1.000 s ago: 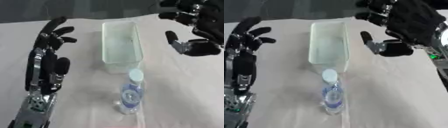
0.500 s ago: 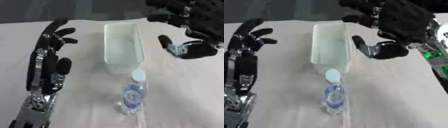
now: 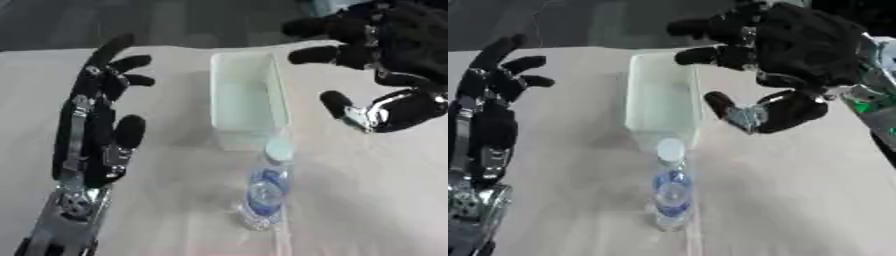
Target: Pick up objects on the table and place them in the box.
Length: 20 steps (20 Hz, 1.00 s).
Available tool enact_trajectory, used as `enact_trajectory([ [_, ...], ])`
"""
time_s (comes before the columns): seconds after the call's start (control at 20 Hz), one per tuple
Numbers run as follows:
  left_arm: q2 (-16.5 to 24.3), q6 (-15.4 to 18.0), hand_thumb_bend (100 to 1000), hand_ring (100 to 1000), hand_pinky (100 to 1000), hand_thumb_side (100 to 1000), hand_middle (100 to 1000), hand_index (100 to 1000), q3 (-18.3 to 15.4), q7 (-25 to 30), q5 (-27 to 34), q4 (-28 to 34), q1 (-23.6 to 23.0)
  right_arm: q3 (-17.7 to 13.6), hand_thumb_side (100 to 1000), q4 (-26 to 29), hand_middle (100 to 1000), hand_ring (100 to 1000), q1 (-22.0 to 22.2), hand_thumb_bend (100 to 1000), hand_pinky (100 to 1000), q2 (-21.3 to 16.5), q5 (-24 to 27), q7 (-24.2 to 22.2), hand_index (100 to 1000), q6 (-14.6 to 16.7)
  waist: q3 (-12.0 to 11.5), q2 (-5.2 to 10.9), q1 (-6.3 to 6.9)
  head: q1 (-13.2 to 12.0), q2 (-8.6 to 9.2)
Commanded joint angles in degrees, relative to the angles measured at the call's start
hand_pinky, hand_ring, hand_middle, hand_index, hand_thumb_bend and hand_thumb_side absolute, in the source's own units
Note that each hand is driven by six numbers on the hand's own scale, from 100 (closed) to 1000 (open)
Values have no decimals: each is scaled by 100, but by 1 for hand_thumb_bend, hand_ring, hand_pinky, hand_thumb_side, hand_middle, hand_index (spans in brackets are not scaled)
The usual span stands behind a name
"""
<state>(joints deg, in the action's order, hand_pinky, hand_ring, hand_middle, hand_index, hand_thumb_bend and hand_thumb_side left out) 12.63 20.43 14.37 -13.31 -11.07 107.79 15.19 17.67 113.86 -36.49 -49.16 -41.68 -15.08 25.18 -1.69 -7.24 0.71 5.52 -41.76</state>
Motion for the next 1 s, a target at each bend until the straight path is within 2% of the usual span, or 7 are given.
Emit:
enact_trajectory([
  [0.05, 123, -3, 505, 785, 623, 765, 859, 923, -6, 33, -50, 29, 99, 163, 1000, 73, 1000, 859, -141, 244, 731, -290, 231, -37, 975, 117, -3, 112, -21, -3, 3],
  [0.15, 158, -6, 504, 785, 624, 765, 862, 923, 2, 54, -55, 11, 112, 349, 1000, 73, 1000, 877, -152, 379, 755, -418, 575, -310, 994, 398, 2, 121, -30, 3, -9],
  [0.3, 229, -12, 504, 786, 626, 764, 868, 923, 5, 84, -70, 7, 139, 522, 1000, 73, 1000, 857, -152, 523, 714, -590, 1304, -870, 997, 625, 19, 132, -47, 23, -32],
  [0.45, 326, -26, 505, 786, 628, 763, 873, 923, 2, 110, -92, 22, 191, 637, 1000, 73, 1000, 853, -217, 460, 718, -728, 1928, -1438, 998, 651, 37, 137, -69, 43, -95],
  [0.6, 395, -43, 505, 787, 630, 761, 878, 924, -9, 127, -100, 41, 237, 627, 1000, 73, 1000, 855, -341, 435, 732, -754, 2135, -1735, 999, 552, 52, 142, -84, 50, -138],
  [0.8, 448, -62, 506, 787, 631, 760, 882, 924, -9, 155, -104, 59, 296, 646, 1000, 73, 1000, 855, -458, 426, 757, -738, 1991, -1827, 998, 377, 55, 153, -101, 58, -174],
  [1.0, 445, -69, 506, 787, 632, 760, 883, 924, 7, 186, -94, 54, 312, 665, 1000, 73, 1000, 850, -567, 418, 751, -654, 1687, -1731, 995, 331, 32, 172, -120, 57, -126],
])
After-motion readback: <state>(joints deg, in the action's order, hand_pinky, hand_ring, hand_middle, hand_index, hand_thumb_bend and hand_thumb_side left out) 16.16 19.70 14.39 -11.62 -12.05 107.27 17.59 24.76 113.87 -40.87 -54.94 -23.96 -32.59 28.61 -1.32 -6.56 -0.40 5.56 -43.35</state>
